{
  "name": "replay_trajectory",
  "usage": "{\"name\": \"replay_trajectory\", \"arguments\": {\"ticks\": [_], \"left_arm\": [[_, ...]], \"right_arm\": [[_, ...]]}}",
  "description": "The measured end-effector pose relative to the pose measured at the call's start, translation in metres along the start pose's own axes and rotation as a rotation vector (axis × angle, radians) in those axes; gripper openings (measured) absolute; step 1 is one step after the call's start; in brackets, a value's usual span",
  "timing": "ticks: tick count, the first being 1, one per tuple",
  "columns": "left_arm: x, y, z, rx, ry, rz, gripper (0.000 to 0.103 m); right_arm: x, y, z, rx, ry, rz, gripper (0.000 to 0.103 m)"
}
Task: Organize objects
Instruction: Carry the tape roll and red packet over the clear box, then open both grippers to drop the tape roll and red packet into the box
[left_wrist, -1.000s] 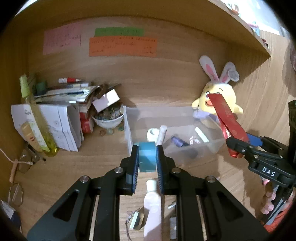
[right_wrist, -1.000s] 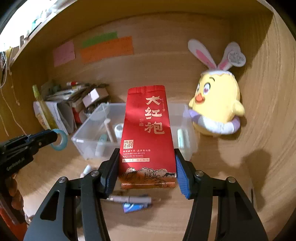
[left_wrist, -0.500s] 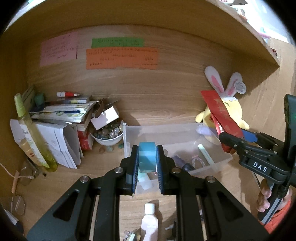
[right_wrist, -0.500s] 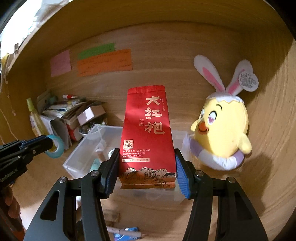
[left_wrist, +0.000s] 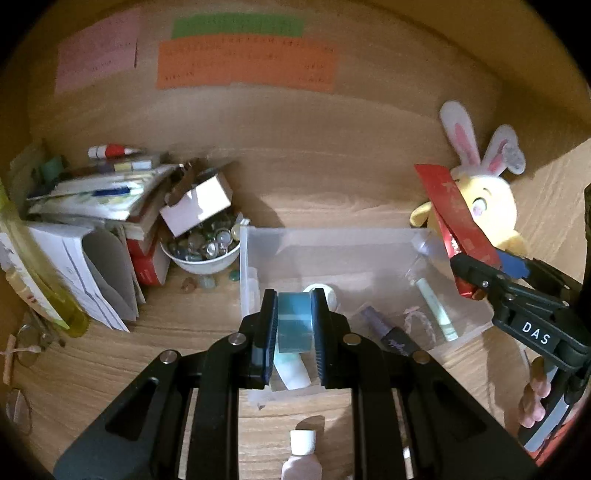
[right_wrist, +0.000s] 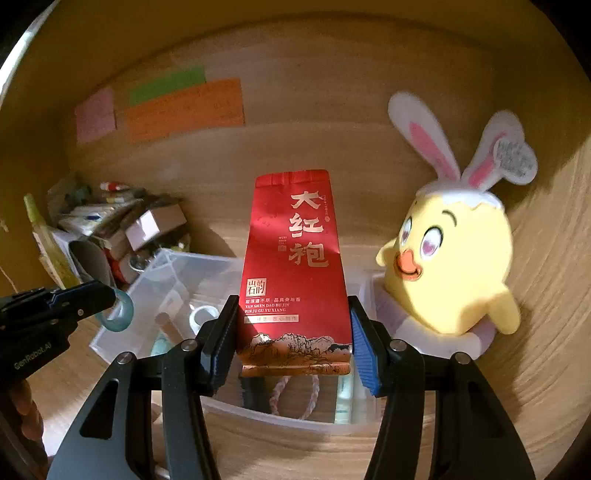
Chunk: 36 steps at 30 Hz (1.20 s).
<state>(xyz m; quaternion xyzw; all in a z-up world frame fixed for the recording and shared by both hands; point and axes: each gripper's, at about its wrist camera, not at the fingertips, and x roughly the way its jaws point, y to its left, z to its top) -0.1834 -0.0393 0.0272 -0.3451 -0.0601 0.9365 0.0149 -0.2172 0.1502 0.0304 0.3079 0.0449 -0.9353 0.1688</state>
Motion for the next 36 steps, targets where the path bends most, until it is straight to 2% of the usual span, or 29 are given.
{"name": "replay_trajectory", "arguments": {"ticks": [3, 8, 16, 20, 25, 27, 32, 36], "left_arm": [[0.010, 0.001, -0.003, -0.002, 0.022, -0.002, 0.017], [0.022, 0.000, -0.006, -0.001, 0.047, -0.006, 0.017], [0.038, -0.005, -0.010, 0.024, 0.084, -0.018, 0.017], [0.037, -0.006, -0.011, 0.032, 0.076, -0.005, 0.018], [0.031, -0.003, -0.011, 0.017, 0.085, -0.033, 0.018], [0.027, -0.003, -0.011, 0.017, 0.085, -0.035, 0.022], [0.006, -0.005, -0.016, 0.036, 0.059, -0.028, 0.043], [-0.010, -0.007, -0.021, 0.058, 0.030, -0.018, 0.052]], "right_arm": [[0.015, -0.002, -0.005, 0.010, 0.040, 0.012, 0.052], [0.034, -0.005, -0.013, -0.003, 0.086, -0.016, 0.052], [0.051, -0.004, -0.022, -0.018, 0.132, -0.024, 0.052], [0.056, -0.004, -0.025, -0.024, 0.150, -0.023, 0.052], [0.062, -0.002, -0.027, -0.026, 0.170, -0.027, 0.052], [0.065, -0.002, -0.028, -0.026, 0.179, -0.029, 0.052], [0.066, -0.002, -0.030, -0.033, 0.185, -0.047, 0.052], [0.068, 0.000, -0.029, -0.032, 0.190, -0.052, 0.053]]}}
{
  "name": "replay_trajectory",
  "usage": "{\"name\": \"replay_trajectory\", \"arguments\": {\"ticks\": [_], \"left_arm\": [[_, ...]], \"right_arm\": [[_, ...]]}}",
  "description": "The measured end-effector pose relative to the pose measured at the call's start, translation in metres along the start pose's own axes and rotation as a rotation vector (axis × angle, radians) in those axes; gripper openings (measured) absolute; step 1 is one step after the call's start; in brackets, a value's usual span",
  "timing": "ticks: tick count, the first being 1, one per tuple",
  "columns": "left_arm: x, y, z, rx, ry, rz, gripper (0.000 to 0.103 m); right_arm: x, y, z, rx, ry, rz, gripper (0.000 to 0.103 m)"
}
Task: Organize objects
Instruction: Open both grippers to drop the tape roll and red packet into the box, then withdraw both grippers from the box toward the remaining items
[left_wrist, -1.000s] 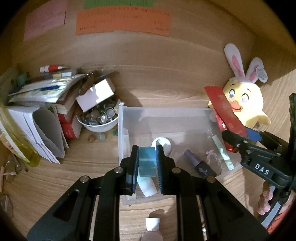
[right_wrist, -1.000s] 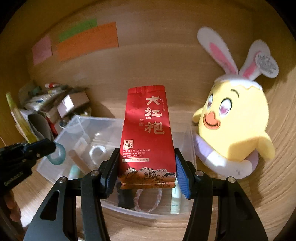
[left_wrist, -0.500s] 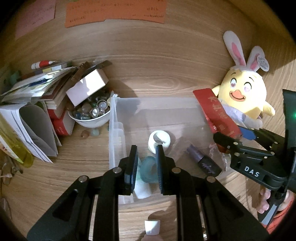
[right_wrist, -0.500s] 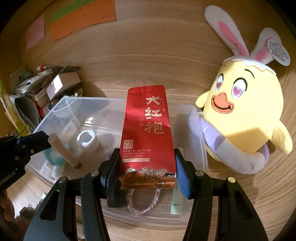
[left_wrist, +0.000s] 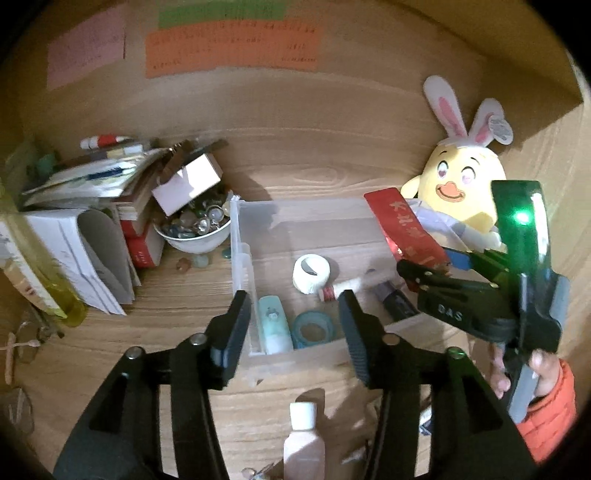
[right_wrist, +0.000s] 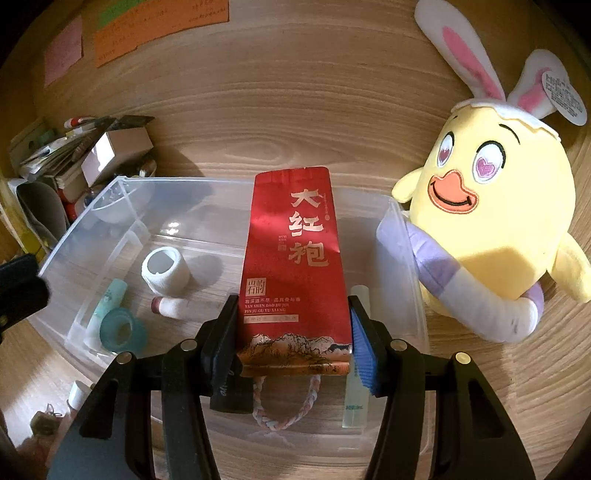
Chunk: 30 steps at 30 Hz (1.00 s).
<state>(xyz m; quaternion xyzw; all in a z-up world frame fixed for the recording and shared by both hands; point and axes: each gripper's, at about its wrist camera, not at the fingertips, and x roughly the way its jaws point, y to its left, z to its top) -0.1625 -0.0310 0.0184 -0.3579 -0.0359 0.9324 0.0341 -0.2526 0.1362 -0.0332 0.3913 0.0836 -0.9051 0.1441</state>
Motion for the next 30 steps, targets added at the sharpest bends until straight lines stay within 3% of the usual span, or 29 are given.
{"name": "replay_trajectory", "arguments": {"ticks": [4, 11, 16, 22, 30], "left_arm": [[-0.012, -0.001, -0.007, 0.021, -0.011, 0.015, 0.057], [-0.027, 0.001, -0.018, 0.044, -0.026, 0.054, 0.069], [-0.038, 0.009, -0.023, 0.032, -0.025, 0.053, 0.076], [-0.049, 0.017, -0.034, 0.039, -0.030, 0.083, 0.079], [-0.046, 0.027, -0.057, 0.042, 0.022, 0.111, 0.081]], "right_arm": [[0.000, 0.000, 0.001, 0.006, 0.012, -0.013, 0.053], [-0.008, 0.002, 0.001, -0.010, 0.016, -0.035, 0.075], [-0.024, 0.008, -0.002, -0.039, 0.002, -0.041, 0.078], [-0.060, 0.013, -0.011, -0.052, -0.056, 0.012, 0.082], [-0.092, 0.022, -0.032, -0.069, -0.096, 0.049, 0.084]]}}
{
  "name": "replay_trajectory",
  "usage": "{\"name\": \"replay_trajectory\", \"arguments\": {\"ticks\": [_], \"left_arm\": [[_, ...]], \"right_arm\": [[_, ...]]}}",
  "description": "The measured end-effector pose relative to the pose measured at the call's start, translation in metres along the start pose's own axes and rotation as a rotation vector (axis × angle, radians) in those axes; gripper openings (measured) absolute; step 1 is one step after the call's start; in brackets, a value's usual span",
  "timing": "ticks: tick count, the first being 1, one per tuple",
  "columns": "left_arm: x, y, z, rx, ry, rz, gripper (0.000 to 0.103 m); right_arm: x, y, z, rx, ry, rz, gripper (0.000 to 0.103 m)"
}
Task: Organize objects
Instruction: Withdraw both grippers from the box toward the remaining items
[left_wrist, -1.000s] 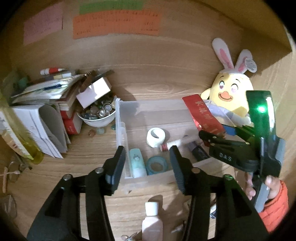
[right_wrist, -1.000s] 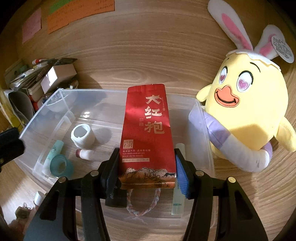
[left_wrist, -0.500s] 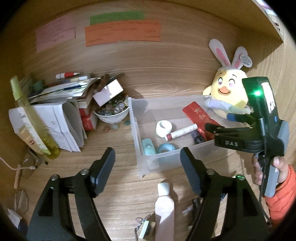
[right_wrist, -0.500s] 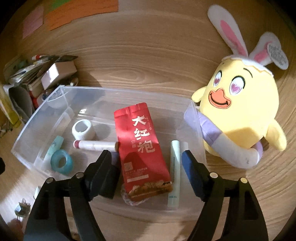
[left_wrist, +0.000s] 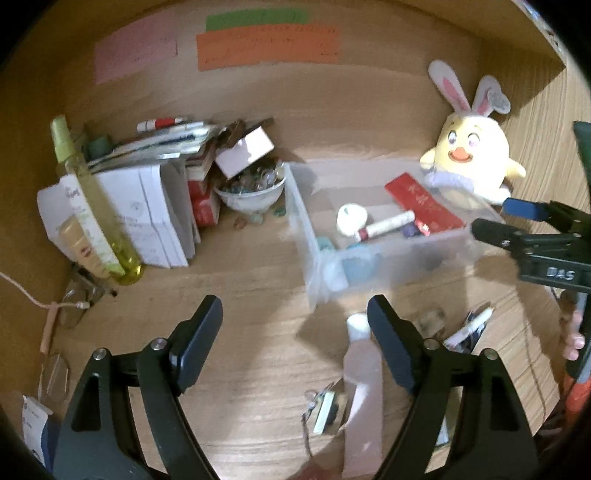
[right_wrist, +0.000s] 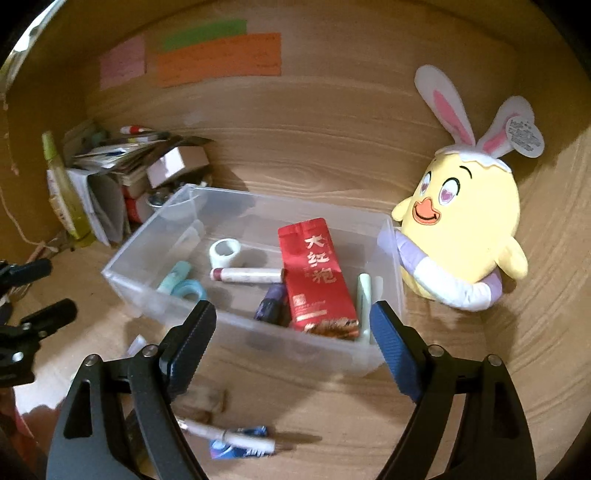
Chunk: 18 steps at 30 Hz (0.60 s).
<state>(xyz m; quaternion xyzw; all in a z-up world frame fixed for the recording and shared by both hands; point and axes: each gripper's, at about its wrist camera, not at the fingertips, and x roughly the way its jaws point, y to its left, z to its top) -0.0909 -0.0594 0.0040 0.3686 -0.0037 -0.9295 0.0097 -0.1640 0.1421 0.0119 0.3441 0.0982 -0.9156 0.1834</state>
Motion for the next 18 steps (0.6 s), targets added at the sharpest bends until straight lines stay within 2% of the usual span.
{"name": "replay_trajectory", "arguments": {"ticks": [12, 16, 18], "left_arm": [[0.007, 0.006, -0.042, -0.030, 0.083, -0.027, 0.079], [0.005, 0.005, -0.053, -0.026, 0.097, -0.047, 0.063], [0.003, 0.005, -0.056, -0.024, 0.091, -0.057, 0.057]], "right_arm": [[-0.008, 0.023, -0.054, 0.063, 0.081, 0.093, 0.084], [-0.010, 0.033, -0.067, 0.101, 0.111, 0.149, 0.084], [-0.010, 0.040, -0.071, 0.108, 0.130, 0.207, 0.084]]}}
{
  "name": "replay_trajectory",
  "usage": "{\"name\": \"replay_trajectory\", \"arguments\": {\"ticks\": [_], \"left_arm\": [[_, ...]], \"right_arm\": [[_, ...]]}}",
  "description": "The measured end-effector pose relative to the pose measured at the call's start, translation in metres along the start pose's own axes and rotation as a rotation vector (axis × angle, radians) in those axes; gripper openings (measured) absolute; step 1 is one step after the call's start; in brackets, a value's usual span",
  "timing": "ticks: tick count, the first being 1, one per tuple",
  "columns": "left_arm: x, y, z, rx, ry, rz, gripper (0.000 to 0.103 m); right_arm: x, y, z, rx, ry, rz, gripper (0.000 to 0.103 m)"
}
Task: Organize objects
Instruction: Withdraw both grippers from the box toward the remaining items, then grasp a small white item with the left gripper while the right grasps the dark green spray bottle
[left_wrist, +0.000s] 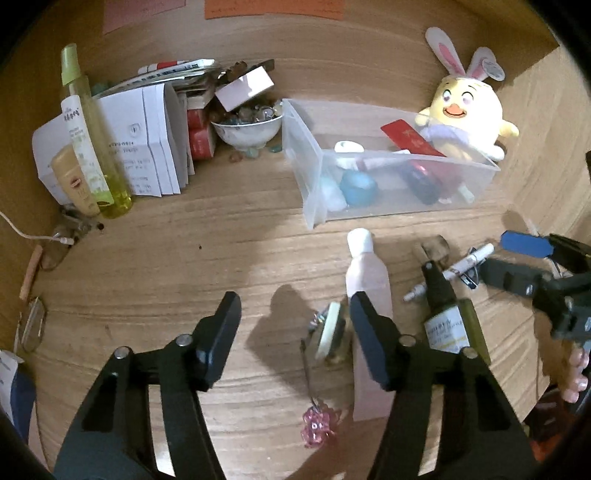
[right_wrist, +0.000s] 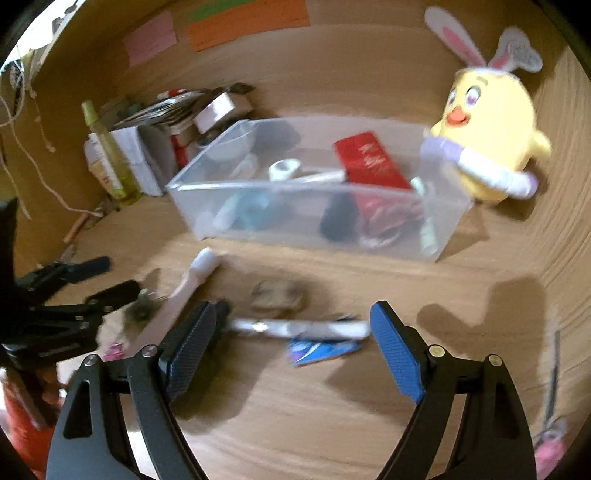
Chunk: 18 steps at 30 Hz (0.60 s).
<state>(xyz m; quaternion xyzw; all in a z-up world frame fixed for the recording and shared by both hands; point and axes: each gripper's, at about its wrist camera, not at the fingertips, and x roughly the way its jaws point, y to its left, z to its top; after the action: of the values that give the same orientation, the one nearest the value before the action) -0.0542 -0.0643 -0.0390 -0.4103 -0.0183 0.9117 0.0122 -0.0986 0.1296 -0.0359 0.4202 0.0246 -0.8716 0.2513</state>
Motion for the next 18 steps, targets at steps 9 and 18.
{"name": "replay_trajectory", "arguments": {"ticks": [9, 18], "left_arm": [[0.000, 0.001, -0.005, -0.005, -0.005, -0.049, 0.033], [0.001, -0.006, -0.009, 0.008, 0.007, -0.095, 0.033]], "right_arm": [[0.012, 0.037, -0.017, -0.064, 0.067, 0.065, 0.083], [0.020, 0.049, -0.025, -0.102, 0.108, 0.062, 0.056]]}}
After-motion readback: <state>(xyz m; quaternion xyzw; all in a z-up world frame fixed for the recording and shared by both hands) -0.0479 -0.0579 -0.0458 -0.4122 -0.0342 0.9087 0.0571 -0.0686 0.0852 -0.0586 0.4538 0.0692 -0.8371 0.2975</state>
